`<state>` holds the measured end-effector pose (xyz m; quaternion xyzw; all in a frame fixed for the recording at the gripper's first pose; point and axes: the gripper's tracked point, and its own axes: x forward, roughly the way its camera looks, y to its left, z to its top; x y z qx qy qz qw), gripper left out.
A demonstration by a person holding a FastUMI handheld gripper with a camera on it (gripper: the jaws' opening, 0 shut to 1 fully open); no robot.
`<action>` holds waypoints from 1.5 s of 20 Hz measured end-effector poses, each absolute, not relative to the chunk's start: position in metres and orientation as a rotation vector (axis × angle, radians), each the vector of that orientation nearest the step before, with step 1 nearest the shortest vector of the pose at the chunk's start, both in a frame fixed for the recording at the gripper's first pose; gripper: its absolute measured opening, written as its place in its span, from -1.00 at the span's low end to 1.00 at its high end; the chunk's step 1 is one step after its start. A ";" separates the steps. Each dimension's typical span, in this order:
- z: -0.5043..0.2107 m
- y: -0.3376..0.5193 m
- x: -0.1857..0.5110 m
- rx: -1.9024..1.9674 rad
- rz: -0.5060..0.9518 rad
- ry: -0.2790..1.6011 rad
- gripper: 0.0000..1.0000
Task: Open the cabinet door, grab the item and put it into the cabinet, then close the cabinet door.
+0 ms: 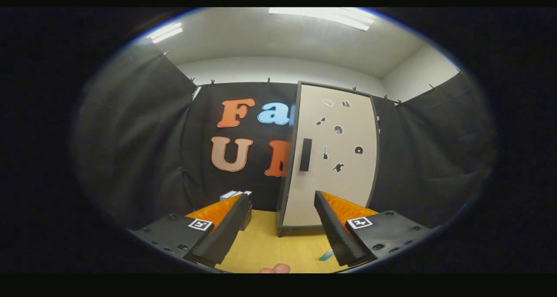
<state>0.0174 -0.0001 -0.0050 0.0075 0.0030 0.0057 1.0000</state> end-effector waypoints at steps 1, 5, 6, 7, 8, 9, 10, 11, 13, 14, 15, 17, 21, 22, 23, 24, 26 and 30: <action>-0.005 0.001 0.017 0.015 0.013 0.007 0.94; -0.006 0.002 0.021 0.016 0.019 0.006 0.94; -0.006 0.002 0.022 0.017 0.020 0.007 0.94; -0.007 0.002 0.023 0.018 0.023 0.007 0.94; -0.007 0.003 0.024 0.017 0.025 0.007 0.94; -0.008 0.004 0.024 0.016 0.028 0.007 0.94; -0.007 0.004 0.024 0.016 0.032 0.006 0.93; -0.007 0.004 0.025 0.017 0.034 0.004 0.93; -0.007 0.007 0.026 0.017 0.045 0.002 0.94; -0.006 0.007 0.027 0.015 0.046 0.000 0.94; -0.005 0.007 0.029 0.013 0.047 -0.001 0.94; -0.006 0.007 0.030 0.010 0.047 0.000 0.93; -0.007 0.006 0.032 0.014 0.045 0.004 0.93; -0.008 0.006 0.033 0.014 0.045 0.005 0.93; -0.008 0.006 0.033 0.014 0.045 0.005 0.93; -0.008 0.006 0.033 0.014 0.046 0.004 0.93; -0.008 0.006 0.033 0.014 0.047 0.005 0.93; -0.008 0.005 0.033 0.018 0.046 0.006 0.93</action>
